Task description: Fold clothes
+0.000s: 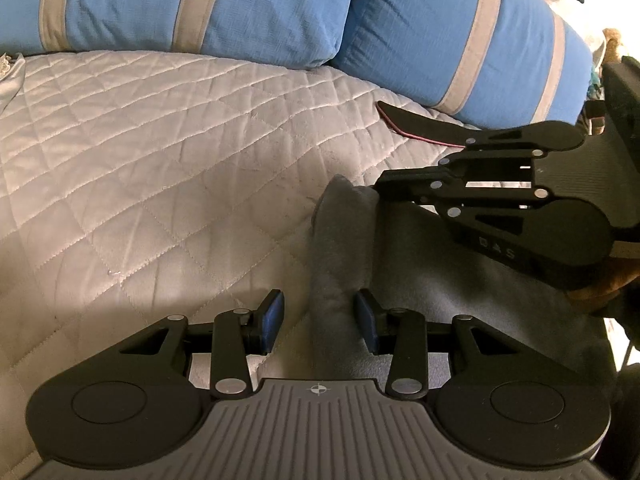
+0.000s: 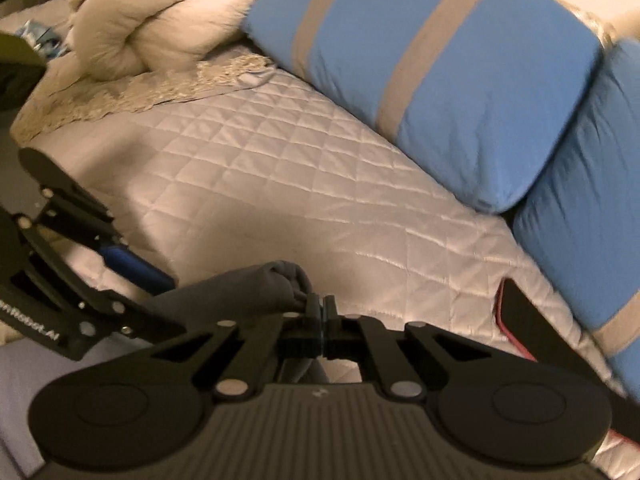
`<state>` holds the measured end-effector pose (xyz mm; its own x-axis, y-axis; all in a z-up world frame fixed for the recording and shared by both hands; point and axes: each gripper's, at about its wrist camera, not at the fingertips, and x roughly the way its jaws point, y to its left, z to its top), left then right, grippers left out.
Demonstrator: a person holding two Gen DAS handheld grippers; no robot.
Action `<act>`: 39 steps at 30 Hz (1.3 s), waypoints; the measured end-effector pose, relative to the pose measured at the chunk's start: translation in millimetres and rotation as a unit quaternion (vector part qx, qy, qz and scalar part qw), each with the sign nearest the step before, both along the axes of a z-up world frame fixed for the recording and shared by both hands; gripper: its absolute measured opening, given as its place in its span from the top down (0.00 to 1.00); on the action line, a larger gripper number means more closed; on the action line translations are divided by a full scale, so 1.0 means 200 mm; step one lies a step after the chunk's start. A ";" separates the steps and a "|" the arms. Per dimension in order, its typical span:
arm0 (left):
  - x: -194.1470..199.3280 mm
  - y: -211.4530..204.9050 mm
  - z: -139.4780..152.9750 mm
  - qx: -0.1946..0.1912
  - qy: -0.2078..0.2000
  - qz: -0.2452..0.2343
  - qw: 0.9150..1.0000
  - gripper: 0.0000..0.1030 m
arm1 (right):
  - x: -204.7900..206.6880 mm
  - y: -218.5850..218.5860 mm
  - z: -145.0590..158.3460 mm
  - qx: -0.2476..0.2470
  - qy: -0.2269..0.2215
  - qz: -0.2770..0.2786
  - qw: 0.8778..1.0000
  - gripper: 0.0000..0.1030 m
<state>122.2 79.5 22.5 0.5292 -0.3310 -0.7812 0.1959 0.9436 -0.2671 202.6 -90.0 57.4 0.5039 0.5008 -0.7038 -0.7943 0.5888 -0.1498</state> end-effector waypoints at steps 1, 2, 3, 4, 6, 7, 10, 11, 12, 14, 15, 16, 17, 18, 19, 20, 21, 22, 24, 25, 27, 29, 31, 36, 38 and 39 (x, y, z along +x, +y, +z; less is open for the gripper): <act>0.00 0.00 0.00 0.001 0.001 -0.001 1.000 0.62 | 0.01 0.00 -0.01 0.002 0.005 -0.005 1.000 1.00; 0.00 0.00 0.00 0.003 0.002 -0.001 1.000 0.62 | 0.02 0.01 -0.01 0.003 0.006 -0.018 1.000 1.00; 0.00 0.00 0.00 0.004 0.003 -0.002 1.000 0.62 | 0.05 0.00 -0.02 0.003 0.002 -0.040 0.999 1.00; 0.00 0.00 0.00 0.005 0.004 -0.002 1.000 0.62 | 0.07 -0.01 -0.02 0.003 -0.002 -0.064 0.998 1.00; 0.00 0.00 0.00 0.003 0.003 -0.003 1.000 0.63 | 0.13 -0.04 -0.01 0.018 0.006 -0.099 0.995 1.00; 0.00 0.00 0.00 0.001 0.003 -0.002 1.000 0.63 | 0.15 -0.06 0.01 0.035 0.020 -0.110 0.993 0.99; 0.00 0.01 0.01 -0.009 0.001 0.001 1.000 0.63 | 0.13 -0.13 0.08 0.058 0.016 -0.118 0.991 0.87; 0.00 0.02 0.02 -0.014 -0.002 0.002 1.000 0.63 | 0.11 -0.15 0.10 0.063 0.013 -0.121 0.991 0.80; 0.00 0.03 0.03 -0.020 -0.006 0.003 1.000 0.63 | 0.09 -0.17 0.12 0.068 0.013 -0.124 0.990 0.64; 0.00 0.04 0.04 -0.035 -0.016 0.008 0.999 0.63 | 0.03 -0.22 0.18 0.080 0.015 -0.130 0.988 0.53; 0.00 0.05 0.05 -0.042 -0.022 0.012 0.999 0.63 | -0.01 -0.26 0.20 0.085 0.019 -0.135 0.987 0.44; 0.00 0.06 0.06 -0.049 -0.029 0.016 0.998 0.63 | -0.05 -0.29 0.22 0.090 0.023 -0.139 0.986 0.38; 0.00 0.07 0.07 -0.053 -0.037 0.020 0.998 0.64 | -0.09 -0.33 0.24 0.094 0.025 -0.143 0.985 0.27; 0.00 0.07 0.08 -0.055 -0.044 0.023 0.997 0.64 | -0.14 -0.37 0.24 0.101 0.029 -0.149 0.983 0.24; 0.00 0.08 0.09 -0.057 -0.051 0.027 0.997 0.64 | -0.19 -0.41 0.24 0.107 0.034 -0.156 0.981 0.24; 0.01 0.08 0.10 -0.056 -0.056 0.029 0.996 0.64 | -0.24 -0.46 0.25 0.114 0.038 -0.163 0.979 0.23; 0.01 0.08 0.10 -0.053 -0.059 0.031 0.996 0.64 | -0.29 -0.51 0.24 0.117 0.039 -0.171 0.978 0.22; 0.02 0.07 0.10 -0.050 -0.061 0.032 0.996 0.64 | -0.33 -0.55 0.23 0.121 0.040 -0.179 0.976 0.22; 0.04 0.06 0.10 -0.040 -0.065 0.034 0.996 0.64 | -0.41 -0.64 0.20 0.125 0.039 -0.196 0.972 0.20; 0.04 0.06 0.09 -0.036 -0.068 0.034 0.996 0.64 | -0.44 -0.69 0.18 0.130 0.039 -0.205 0.969 0.19; 0.05 0.05 0.09 -0.033 -0.077 0.034 0.996 0.64 | -0.50 -0.77 0.13 0.146 0.047 -0.216 0.964 0.18; 0.08 0.04 0.08 -0.037 -0.080 0.033 0.996 0.64 | -0.55 -0.84 0.09 0.168 0.062 -0.220 0.959 0.18; 0.11 0.03 0.06 -0.039 -0.078 0.030 0.996 0.64 | -0.58 -0.85 0.05 0.166 0.061 -0.220 0.959 0.17; 0.24 -0.01 -0.02 -0.035 -0.041 0.032 0.998 0.63 | -0.62 -0.86 -0.02 0.155 0.044 -0.222 0.962 0.17; 0.27 -0.01 -0.05 -0.049 -0.031 0.035 0.998 0.63 | -0.63 -0.87 -0.05 0.160 0.043 -0.225 0.960 0.18; 0.29 -0.01 -0.06 -0.051 -0.028 0.034 0.998 0.63 | -0.63 -0.88 -0.06 0.163 0.045 -0.227 0.959 0.18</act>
